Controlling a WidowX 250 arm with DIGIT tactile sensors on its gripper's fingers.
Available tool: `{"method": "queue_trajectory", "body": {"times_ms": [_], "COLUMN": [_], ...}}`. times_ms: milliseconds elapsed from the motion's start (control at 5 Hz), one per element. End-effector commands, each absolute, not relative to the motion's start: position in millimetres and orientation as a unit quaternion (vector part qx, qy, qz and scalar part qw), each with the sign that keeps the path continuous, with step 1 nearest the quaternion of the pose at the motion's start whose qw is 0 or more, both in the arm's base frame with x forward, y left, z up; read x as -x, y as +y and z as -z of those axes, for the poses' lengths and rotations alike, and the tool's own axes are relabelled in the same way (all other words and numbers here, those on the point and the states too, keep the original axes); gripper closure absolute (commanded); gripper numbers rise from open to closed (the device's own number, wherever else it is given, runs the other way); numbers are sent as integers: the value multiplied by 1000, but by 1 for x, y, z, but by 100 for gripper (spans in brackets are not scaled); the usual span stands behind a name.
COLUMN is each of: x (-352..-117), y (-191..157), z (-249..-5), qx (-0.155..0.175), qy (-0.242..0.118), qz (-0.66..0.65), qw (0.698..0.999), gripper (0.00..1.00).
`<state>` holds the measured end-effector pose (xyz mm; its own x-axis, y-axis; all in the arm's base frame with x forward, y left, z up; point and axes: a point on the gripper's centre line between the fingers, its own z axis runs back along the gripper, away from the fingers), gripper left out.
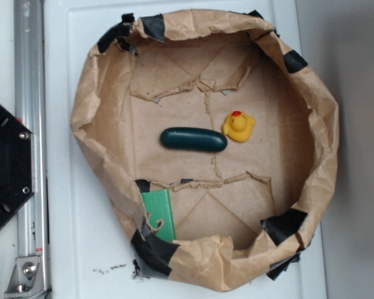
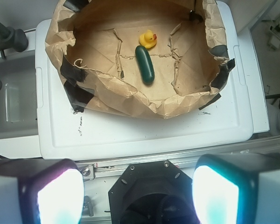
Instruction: Grab the yellow duck.
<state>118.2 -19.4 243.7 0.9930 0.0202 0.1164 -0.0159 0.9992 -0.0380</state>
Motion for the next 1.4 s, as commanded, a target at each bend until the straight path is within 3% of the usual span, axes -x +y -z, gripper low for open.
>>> {"method": "queue_trajectory", "body": {"times_ms": [0, 200, 400, 600, 800, 1000, 1200], "x": [-118, -159, -206, -234, -255, -265, -274], "y": [-19, -10, -15, -15, -1, 23, 48], "z": [-244, -237, -223, -196, -150, -125, -113], "qx": [18, 3, 7, 17, 5, -29, -27], "qy": [-58, -77, -116, -130, -120, -103, -105], "qz": [-9, -19, -21, -28, -44, -40, -50], "qw": [998, 997, 993, 991, 992, 993, 993], "gripper": [0, 0, 0, 0, 0, 0, 0]}}
